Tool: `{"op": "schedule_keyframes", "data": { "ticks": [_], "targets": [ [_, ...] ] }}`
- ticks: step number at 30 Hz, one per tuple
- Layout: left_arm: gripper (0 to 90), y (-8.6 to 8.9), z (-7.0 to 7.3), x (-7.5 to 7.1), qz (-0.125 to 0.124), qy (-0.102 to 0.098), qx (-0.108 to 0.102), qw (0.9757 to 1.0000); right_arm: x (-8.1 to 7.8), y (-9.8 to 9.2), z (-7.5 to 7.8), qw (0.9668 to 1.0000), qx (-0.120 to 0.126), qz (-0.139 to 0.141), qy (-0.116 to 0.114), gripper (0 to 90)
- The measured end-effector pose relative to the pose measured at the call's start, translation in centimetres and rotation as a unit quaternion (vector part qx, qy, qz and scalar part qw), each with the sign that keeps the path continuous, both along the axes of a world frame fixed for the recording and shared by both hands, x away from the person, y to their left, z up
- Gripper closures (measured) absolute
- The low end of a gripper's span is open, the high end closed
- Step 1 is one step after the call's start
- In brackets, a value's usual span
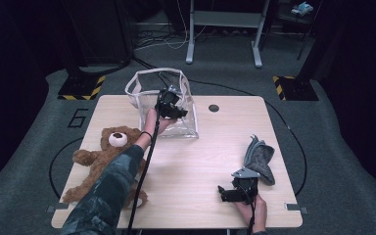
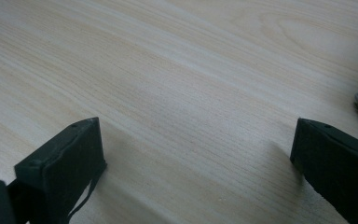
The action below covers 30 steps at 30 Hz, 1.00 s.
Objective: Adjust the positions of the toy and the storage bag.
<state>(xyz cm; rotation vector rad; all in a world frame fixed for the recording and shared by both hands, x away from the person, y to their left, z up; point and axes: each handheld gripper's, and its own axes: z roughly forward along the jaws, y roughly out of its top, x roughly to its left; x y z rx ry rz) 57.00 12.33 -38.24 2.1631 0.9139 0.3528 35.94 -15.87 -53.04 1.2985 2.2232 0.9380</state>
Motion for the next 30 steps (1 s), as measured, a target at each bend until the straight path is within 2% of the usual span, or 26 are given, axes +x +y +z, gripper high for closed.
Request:
{"op": "schedule_keyframes", "data": {
  "ticks": [3, 5, 8, 11, 13, 14, 18, 20, 24, 26, 27, 30],
  "targets": [
    [70.6, -0.6, -0.1, -0.2, -0.005, 0.002, -0.008, 1.0000, 0.0, 0.0, 0.0, 1.0000, -0.002, 0.003, -0.002, 1.7],
    [69.7, -0.8, -0.1, -0.3, -0.009, 0.001, -0.005, 0.9999, 0.0, 0.0, 0.0, 1.0000, -0.002, 0.003, -0.002, 1.7],
    [64.6, -0.7, 0.0, -0.3, -0.010, 0.002, -0.010, 0.9999, 0.0, 0.0, 0.0, 1.0000, -0.002, 0.002, -0.002, 1.8],
    [50.5, 0.0, 0.3, -0.4, 0.002, -0.001, -0.025, 0.9997, 0.0, 0.0, 0.0, 1.0000, -0.002, 0.003, -0.002, 1.8],
    [40.4, 0.4, 0.8, -0.7, 0.008, -0.009, -0.031, 0.9994, 0.0, 0.1, 0.0, 1.0000, 0.004, -0.001, -0.001, 1.8],
    [35.4, 0.7, 1.0, -0.8, 0.007, -0.009, -0.030, 0.9995, 0.0, 0.0, 0.0, 1.0000, -0.001, 0.002, -0.002, 1.8],
    [22.7, 1.6, 1.9, -1.4, 0.020, -0.026, -0.028, 0.9991, 0.0, 0.0, 0.0, 1.0000, 0.002, -0.002, -0.002, 1.8],
    [19.5, 2.4, 2.3, -1.7, 0.026, -0.035, -0.031, 0.9985, 0.0, 0.0, 0.0, 1.0000, -0.001, 0.000, -0.003, 1.8],
    [15.0, 4.4, 3.2, -2.1, 0.056, -0.059, -0.040, 0.9959, 0.0, 0.0, 0.0, 1.0000, 0.001, 0.000, -0.001, 1.8],
    [14.5, 5.3, 3.5, -2.2, 0.064, -0.063, -0.046, 0.9949, 0.0, 0.0, 0.0, 1.0000, 0.001, 0.000, -0.001, 1.8],
    [14.2, 5.9, 3.6, -2.2, 0.075, -0.068, -0.043, 0.9939, 0.0, 0.0, 0.0, 1.0000, 0.001, 0.000, -0.002, 1.8],
    [12.0, 7.4, 3.9, -2.2, 0.098, -0.071, -0.051, 0.9913, 0.0, 0.0, 0.0, 1.0000, 0.002, 0.000, -0.001, 1.8]
  ]
}}
